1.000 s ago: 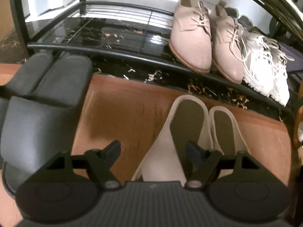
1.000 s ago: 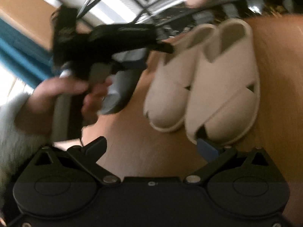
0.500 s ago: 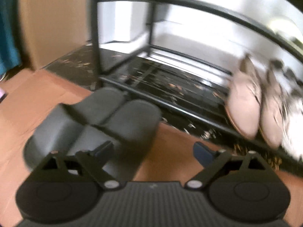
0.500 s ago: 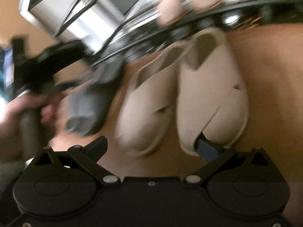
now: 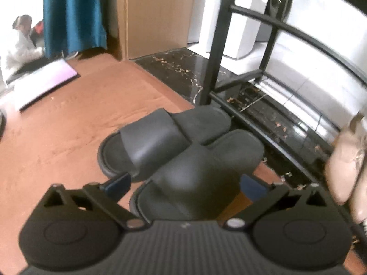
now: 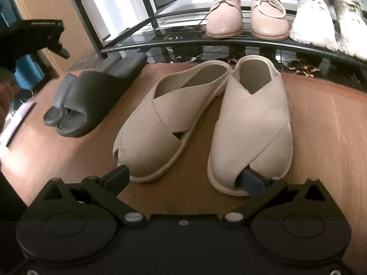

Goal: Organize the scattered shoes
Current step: 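Move the left gripper over the black slides while the right gripper approaches the beige mules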

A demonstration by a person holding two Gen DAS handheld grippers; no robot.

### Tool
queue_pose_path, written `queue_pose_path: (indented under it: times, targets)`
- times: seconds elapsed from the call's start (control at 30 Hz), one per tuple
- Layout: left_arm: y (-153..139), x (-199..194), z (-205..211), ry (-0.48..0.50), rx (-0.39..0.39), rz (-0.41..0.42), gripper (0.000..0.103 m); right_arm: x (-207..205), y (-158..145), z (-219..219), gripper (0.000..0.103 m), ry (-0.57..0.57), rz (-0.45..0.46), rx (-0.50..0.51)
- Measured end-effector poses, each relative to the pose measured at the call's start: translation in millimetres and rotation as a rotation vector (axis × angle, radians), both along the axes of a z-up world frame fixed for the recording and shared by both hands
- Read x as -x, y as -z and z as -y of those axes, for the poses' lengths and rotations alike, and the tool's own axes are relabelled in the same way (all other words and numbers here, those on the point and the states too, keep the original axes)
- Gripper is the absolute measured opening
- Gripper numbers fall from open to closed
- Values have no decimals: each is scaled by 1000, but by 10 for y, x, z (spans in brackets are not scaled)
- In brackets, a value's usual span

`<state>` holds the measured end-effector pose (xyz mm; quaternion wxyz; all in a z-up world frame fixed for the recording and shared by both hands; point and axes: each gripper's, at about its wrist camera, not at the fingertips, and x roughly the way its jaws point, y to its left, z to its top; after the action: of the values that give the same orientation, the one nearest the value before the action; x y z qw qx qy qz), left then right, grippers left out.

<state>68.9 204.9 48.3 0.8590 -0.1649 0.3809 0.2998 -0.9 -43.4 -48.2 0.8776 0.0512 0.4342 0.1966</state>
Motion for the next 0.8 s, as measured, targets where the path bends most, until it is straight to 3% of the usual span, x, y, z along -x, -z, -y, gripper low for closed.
queue_pose_path:
  times: [0.1,0.37,0.6,0.8]
  targets:
    - [108,-148,0,11,-46,-55,102,-76,0,-178,103,-22,-6,23]
    - [158,-186,-25,31,-34,-33,102,-121,92,-496,103,-72,2,147]
    - [140,-152,-72,28,60,31,102,-189,68,-370,102,55,-17,111]
    - [125,-123,-116,-7,89,40,102,-168,77,45,102,289,-21,96]
